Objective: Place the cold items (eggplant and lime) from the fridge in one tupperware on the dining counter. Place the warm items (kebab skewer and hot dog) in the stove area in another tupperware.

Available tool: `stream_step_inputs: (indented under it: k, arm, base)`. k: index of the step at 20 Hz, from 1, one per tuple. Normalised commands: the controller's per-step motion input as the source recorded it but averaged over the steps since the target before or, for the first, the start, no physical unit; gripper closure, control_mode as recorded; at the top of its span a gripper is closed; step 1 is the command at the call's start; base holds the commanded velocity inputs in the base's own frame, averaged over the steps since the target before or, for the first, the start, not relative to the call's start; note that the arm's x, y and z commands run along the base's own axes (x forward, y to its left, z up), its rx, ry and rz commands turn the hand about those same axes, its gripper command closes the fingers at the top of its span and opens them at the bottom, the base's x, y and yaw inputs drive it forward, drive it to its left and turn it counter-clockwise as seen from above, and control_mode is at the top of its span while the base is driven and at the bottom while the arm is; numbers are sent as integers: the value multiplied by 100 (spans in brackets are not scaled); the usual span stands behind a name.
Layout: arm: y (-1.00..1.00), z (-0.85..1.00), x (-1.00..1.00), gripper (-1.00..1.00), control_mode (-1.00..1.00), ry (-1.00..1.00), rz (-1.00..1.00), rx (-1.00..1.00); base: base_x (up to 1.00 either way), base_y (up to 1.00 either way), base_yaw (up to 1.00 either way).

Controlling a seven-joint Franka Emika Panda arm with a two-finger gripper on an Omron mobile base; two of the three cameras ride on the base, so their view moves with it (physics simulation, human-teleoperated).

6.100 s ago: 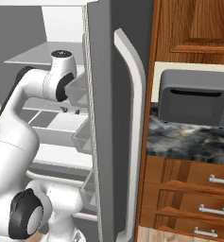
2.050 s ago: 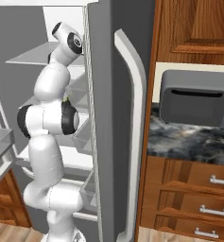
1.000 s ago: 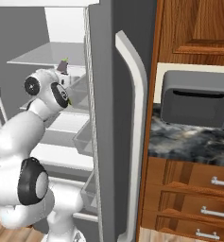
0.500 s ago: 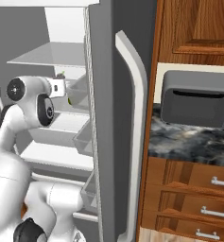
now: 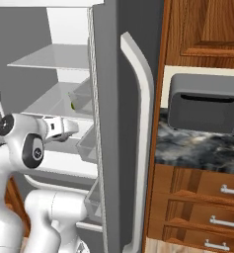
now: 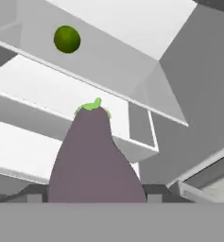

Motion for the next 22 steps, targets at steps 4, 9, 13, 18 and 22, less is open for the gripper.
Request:
stream_step_inputs:
  k: [4, 9, 13, 18, 22]
  arm:
    - [0, -74, -39, 100, -100, 52, 0, -28]
    - [-15, -20, -33, 100, -100, -5, -1, -1]
    - [-30, -17, -4, 100, -100, -4, -9, 0]
    - [-20, -13, -5, 100, -100, -5, -8, 1]
    - [-3, -3, -3, 100, 100, -2, -2, 0]
  base:
    - [0, 0, 0]
    - [0, 0, 0]
    - [0, 0, 0]
    - [0, 0, 0]
    - [-14, -3, -10]
